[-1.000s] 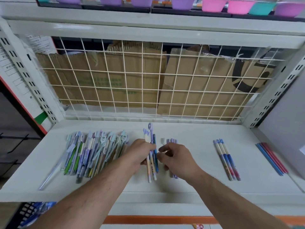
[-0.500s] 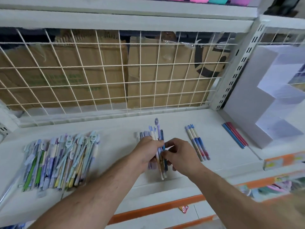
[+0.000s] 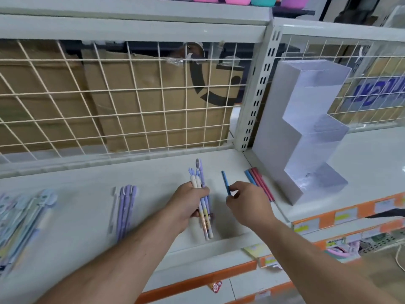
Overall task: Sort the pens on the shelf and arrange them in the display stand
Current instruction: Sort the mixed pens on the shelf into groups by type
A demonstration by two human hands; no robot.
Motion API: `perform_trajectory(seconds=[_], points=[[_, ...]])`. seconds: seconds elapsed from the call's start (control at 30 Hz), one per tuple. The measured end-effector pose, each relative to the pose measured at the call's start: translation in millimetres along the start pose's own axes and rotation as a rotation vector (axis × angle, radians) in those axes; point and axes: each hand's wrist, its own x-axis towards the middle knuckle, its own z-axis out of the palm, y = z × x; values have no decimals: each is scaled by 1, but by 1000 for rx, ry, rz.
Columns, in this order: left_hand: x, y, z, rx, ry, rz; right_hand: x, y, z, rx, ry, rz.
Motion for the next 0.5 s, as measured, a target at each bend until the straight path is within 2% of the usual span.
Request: perform_trajectory(seconds=[0.1, 0.2, 0.37, 0.5], points=[[7, 1, 17, -24, 15, -8, 19, 19, -13, -287, 7, -47], [8, 4, 26, -29, 31, -26, 29, 29, -19, -419, -35, -100], [13, 5, 32, -68, 64, -47, 37, 33, -26, -521, -54, -191], [18, 3, 35, -114, 62, -72, 38, 34, -27, -536, -71, -188]])
